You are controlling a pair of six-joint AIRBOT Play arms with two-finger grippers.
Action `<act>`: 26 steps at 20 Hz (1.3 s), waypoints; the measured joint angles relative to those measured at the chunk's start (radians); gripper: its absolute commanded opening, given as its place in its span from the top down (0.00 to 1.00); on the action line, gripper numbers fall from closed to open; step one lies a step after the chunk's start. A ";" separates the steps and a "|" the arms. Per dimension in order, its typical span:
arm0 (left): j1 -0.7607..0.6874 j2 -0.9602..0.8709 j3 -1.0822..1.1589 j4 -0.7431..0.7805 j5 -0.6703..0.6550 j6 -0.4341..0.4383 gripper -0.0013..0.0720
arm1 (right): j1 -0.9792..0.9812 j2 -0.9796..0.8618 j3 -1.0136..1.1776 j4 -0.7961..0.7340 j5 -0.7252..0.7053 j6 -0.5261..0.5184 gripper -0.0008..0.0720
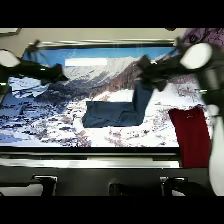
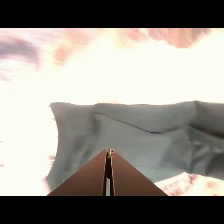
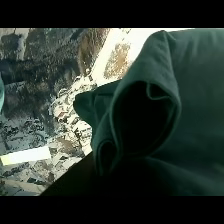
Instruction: Fold the clothes and pants, and hang the long-sleeved shirts on hangers.
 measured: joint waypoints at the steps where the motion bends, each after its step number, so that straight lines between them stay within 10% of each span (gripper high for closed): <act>1: 0.032 0.019 0.000 0.012 -0.022 0.001 0.96 | 0.052 -0.028 0.000 -0.017 -0.029 0.042 0.96; 11: 0.130 0.063 0.000 0.044 -0.102 0.030 0.96 | 0.330 -0.283 0.000 -0.037 -0.304 0.299 0.95; 26: 0.133 0.063 0.000 0.043 -0.107 0.033 0.96 | 0.361 -0.339 0.000 0.089 -0.260 0.238 0.95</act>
